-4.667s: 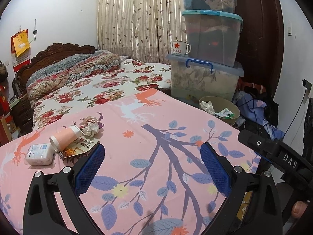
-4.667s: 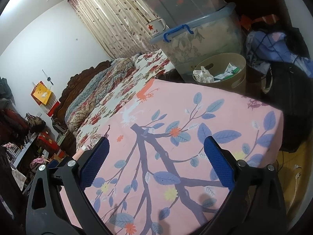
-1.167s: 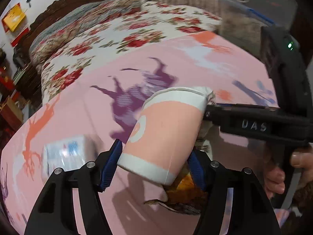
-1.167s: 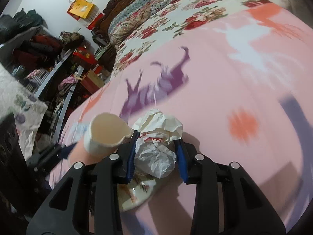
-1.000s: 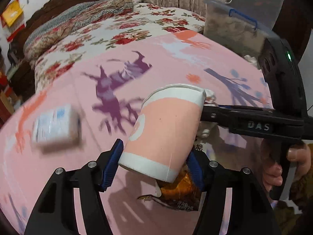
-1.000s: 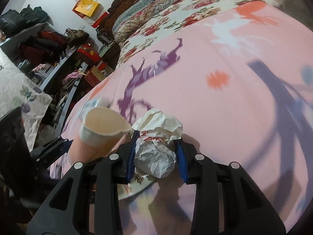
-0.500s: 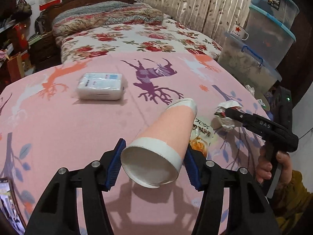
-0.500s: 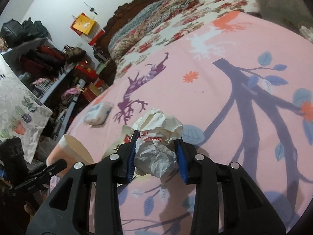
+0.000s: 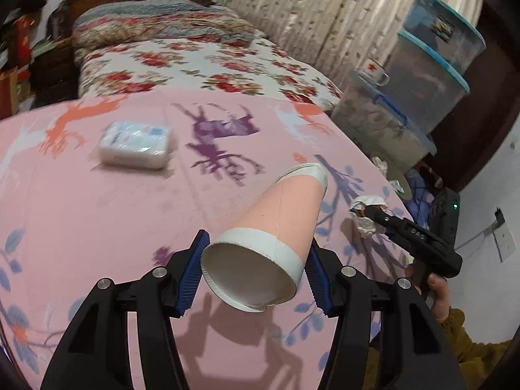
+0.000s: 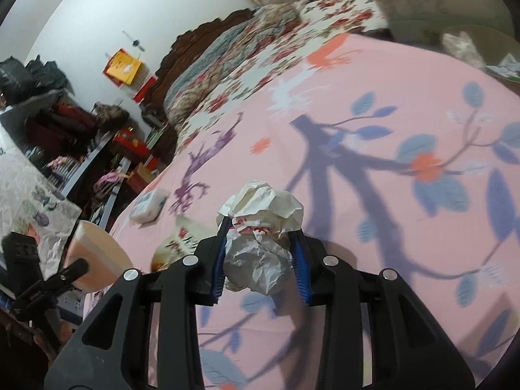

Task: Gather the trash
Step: 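Carry the cup and tissue over the wastebasket and open both grippers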

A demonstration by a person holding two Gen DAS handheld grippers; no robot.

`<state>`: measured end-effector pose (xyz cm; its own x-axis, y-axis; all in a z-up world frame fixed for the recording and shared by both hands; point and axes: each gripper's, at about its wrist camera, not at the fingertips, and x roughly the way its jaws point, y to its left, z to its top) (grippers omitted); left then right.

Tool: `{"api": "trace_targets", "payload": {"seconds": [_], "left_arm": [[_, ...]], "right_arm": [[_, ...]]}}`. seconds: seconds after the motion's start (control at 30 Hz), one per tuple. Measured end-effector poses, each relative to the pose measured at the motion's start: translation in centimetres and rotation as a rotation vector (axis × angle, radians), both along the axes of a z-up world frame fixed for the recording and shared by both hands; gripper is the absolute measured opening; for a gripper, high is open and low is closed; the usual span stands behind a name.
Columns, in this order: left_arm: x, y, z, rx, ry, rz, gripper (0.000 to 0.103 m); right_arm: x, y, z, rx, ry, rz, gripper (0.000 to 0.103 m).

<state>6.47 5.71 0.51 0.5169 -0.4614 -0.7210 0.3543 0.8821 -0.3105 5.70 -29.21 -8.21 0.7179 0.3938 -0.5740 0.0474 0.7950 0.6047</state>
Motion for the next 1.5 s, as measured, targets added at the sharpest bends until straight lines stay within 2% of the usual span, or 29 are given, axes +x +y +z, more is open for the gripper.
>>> {"api": "trace_targets", "payload": {"seconds": [0.1, 0.3, 0.43, 0.57, 0.7, 0.83, 0.9, 1.0, 1.07, 1.1, 1.13, 1.17, 1.3, 1.5], "left_arm": [[0.8, -3.3, 0.3, 0.034, -0.005, -0.057, 0.054], [3.5, -13.1, 1.1, 0.089, -0.012, -0.229, 0.054], [6.4, -22.3, 2.0, 0.124, -0.014, -0.362, 0.054], [9.9, -32.2, 2.5, 0.1, 0.012, -0.474, 0.054], [13.1, -41.5, 1.5, 0.091, 0.056, -0.553, 0.054], [15.9, -49.7, -0.6, 0.105, 0.082, -0.578, 0.054], [17.1, -52.3, -1.8, 0.095, 0.117, -0.578, 0.054], [18.6, -55.7, -3.3, 0.094, 0.146, -0.578, 0.054], [19.4, -57.5, -4.1, 0.102, 0.153, -0.575, 0.055], [19.8, -58.6, -4.7, 0.11, 0.159, -0.573, 0.059], [20.0, -59.1, -5.0, 0.12, 0.165, -0.57, 0.073], [20.2, -59.7, -5.4, 0.135, 0.166, -0.562, 0.077], [20.0, -59.8, -5.4, 0.147, 0.154, -0.563, 0.078], [18.1, -54.2, -2.8, 0.079, 0.121, -0.55, 0.078]], "right_arm": [[-0.3, -1.8, -0.3, 0.024, 0.0, -0.03, 0.037], [-1.2, -6.7, 0.5, 0.005, -0.048, -0.103, 0.037], [-1.6, -12.0, 0.9, -0.008, -0.067, -0.183, 0.037], [-1.8, -18.6, 1.5, -0.048, -0.083, -0.3, 0.037], [-1.1, -25.8, 1.3, -0.053, -0.059, -0.438, 0.037], [0.5, -30.7, 1.2, -0.104, -0.036, -0.512, 0.039], [1.3, -32.3, 0.8, -0.108, -0.019, -0.528, 0.039], [2.9, -33.8, 0.4, -0.128, 0.009, -0.516, 0.039], [3.9, -34.1, -0.2, -0.135, 0.024, -0.499, 0.045], [4.4, -34.2, -0.4, -0.141, 0.031, -0.497, 0.058], [4.6, -34.1, -0.6, -0.148, 0.034, -0.493, 0.068], [4.7, -33.7, -0.6, -0.157, 0.037, -0.489, 0.07], [4.0, -33.0, -0.2, -0.17, 0.006, -0.514, 0.07], [0.7, -31.2, 1.1, -0.139, -0.079, -0.57, 0.07]]}}
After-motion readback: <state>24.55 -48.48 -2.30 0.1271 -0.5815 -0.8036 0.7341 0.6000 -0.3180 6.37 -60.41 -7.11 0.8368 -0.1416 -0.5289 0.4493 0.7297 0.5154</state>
